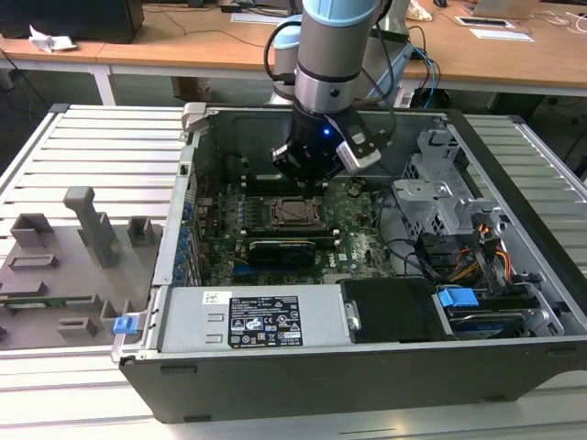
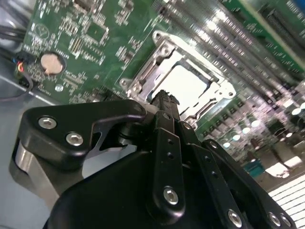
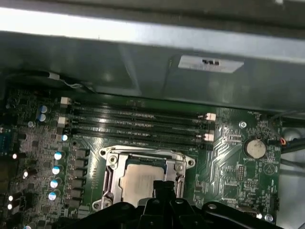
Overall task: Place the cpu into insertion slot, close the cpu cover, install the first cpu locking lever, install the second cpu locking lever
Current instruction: 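Install the second cpu locking lever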
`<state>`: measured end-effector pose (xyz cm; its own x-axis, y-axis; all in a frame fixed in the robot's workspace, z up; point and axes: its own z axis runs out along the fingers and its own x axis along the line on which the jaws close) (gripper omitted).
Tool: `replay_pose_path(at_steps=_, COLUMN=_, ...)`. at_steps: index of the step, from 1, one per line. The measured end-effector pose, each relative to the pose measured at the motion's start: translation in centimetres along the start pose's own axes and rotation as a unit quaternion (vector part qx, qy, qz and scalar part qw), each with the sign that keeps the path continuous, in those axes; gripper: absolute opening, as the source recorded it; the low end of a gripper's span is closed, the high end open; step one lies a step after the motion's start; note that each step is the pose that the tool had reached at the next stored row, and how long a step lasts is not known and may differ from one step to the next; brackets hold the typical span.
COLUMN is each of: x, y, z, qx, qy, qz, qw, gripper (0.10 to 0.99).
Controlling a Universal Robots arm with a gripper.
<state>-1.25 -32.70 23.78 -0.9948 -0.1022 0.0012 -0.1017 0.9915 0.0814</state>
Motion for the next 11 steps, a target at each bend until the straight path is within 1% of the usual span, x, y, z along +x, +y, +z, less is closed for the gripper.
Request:
replay_pose_path(at_steps=2, x=0.02, y=-0.17, z=-0.09, qx=0.0001, qy=0.0, qz=0.001, qw=1.0, gripper=0.106)
replay_pose_path(at_steps=5, x=0.04, y=-0.27, z=-0.55, qx=0.0, qy=0.0, qz=0.001, qw=1.0, gripper=0.106)
replay_pose_path(at_steps=7, x=0.04, y=-0.39, z=-0.69, qx=0.0, qy=-0.0001, qz=0.001, qw=1.0, gripper=0.106)
replay_pose_path(at_steps=9, x=0.07, y=-0.68, z=-0.72, qx=0.0, qy=-0.0001, qz=0.001, qw=1.0, gripper=0.106)
replay_pose_path(at_steps=11, x=0.13, y=-1.23, z=-0.77, qx=0.0001, qy=-0.0001, qz=0.001, qw=1.0, gripper=0.106)
